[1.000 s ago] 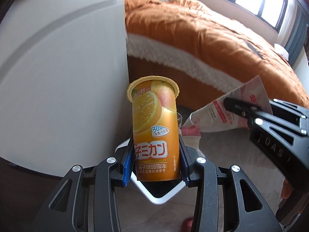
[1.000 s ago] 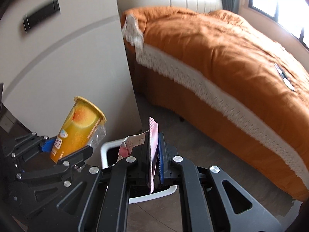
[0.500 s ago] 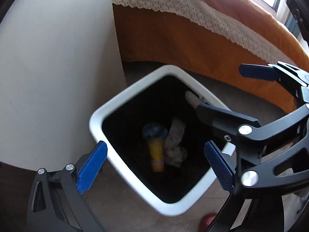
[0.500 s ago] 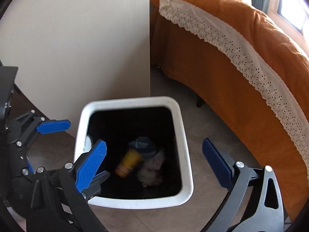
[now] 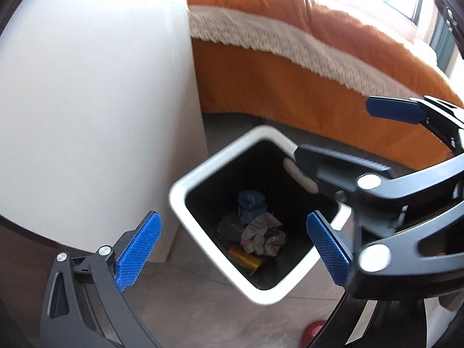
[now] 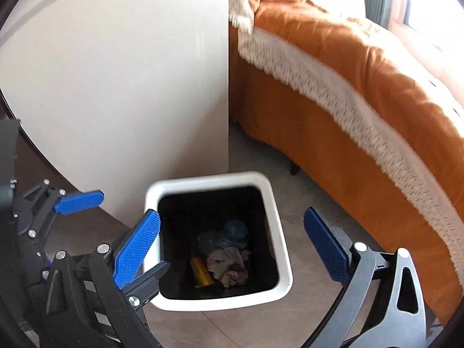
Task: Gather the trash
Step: 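Raise both open tools from the bin back toward the desk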
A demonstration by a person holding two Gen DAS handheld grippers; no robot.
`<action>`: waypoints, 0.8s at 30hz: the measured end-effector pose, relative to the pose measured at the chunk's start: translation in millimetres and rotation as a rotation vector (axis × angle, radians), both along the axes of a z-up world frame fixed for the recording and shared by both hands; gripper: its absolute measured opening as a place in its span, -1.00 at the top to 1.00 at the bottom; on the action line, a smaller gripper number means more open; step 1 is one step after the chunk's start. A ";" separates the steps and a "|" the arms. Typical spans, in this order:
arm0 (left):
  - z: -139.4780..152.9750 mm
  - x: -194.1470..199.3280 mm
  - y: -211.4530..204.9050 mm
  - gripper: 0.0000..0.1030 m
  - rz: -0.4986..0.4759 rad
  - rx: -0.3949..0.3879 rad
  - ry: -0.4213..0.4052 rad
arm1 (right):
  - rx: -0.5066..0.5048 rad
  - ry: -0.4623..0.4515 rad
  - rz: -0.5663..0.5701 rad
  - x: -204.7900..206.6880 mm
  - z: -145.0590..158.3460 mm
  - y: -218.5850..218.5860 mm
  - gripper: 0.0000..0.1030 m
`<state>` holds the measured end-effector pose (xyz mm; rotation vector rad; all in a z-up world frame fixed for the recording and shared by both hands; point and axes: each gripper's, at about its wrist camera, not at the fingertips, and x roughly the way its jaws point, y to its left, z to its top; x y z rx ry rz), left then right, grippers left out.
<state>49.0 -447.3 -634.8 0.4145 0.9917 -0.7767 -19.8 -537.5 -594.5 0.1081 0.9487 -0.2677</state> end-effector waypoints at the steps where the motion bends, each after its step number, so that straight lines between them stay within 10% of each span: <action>1: 8.8 1.9 2.9 -0.91 0.007 -0.008 0.001 | -0.011 -0.016 -0.006 -0.4 13.1 1.3 -0.92; 24: 291.6 -11.8 59.6 -0.91 0.058 -0.214 -0.093 | -0.117 -0.246 -0.109 -24.8 296.0 35.6 -0.92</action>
